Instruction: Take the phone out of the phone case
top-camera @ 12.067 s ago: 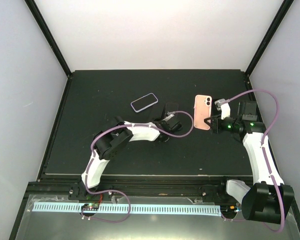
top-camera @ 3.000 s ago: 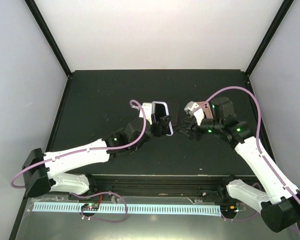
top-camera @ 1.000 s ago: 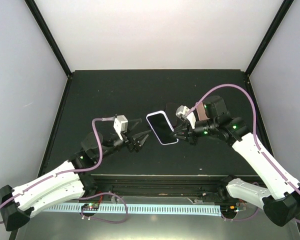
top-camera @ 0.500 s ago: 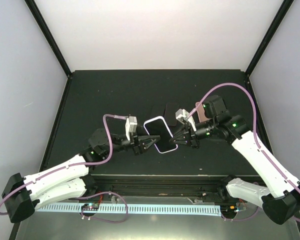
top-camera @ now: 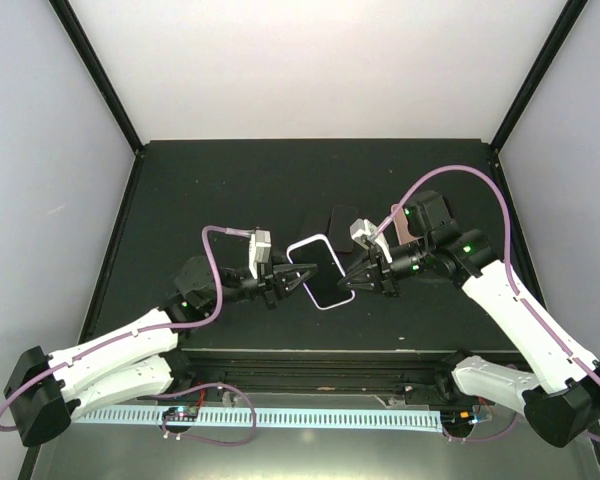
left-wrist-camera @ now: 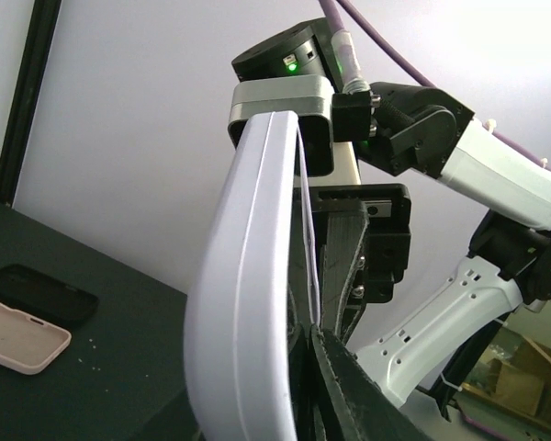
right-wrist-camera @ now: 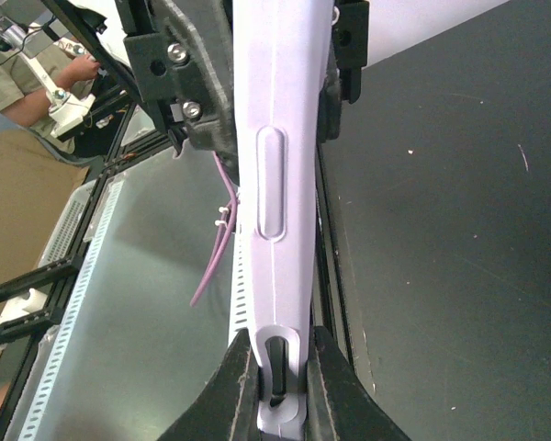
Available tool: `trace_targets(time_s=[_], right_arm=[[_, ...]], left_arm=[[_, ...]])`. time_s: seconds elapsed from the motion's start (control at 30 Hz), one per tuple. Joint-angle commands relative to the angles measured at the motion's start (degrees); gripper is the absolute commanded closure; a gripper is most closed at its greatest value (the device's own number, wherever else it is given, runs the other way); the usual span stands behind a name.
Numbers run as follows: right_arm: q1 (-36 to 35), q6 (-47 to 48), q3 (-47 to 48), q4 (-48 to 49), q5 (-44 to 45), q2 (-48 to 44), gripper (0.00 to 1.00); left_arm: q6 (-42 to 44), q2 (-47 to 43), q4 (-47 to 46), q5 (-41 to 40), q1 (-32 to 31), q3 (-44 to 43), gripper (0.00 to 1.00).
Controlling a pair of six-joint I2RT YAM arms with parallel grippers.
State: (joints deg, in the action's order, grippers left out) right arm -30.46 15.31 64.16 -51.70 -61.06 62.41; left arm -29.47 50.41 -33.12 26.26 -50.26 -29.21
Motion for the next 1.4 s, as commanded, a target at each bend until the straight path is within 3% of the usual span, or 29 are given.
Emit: trace_targets(time_s=[0.0,0.27,0.43,0.67,0.9,1.1,1.37], right_arm=[[0.1,-1.1,2.0,2.5,-1.2,0.0,0.99],[0.1,-1.4,1.1,2.9,-0.5,-0.5,0.96],[0.1,4.5,1.6,-0.6,2.5,-1.1,0.75],[-0.2,18.9,1.4,-9.7,6.5,-1.0,0.54],[-2.8,22.9,0.3,-10.8,11.7,-1.7,0.53],[-7.5,21.8,-1.2,-7.6,16.6,-2.8,0.54],[-13.6,20.1,-1.4,-5.2,17.7,-5.0,0.68]], left_arm=[[0.4,0.8,-3.8,4.4,-0.2,-1.2,0.83],[3.2,-2.2,1.4,2.0,-0.1,-0.8,0.95],[4.6,-6.3,6.3,1.5,1.7,-1.1,0.98],[5.4,-7.6,9.8,10.2,6.1,-3.2,0.99],[4.7,-6.2,8.5,19.3,7.6,-4.9,0.98],[1.9,-4.9,5.4,21.6,7.8,-5.3,0.98],[-0.2,-2.1,5.8,23.0,8.4,-8.0,0.98]])
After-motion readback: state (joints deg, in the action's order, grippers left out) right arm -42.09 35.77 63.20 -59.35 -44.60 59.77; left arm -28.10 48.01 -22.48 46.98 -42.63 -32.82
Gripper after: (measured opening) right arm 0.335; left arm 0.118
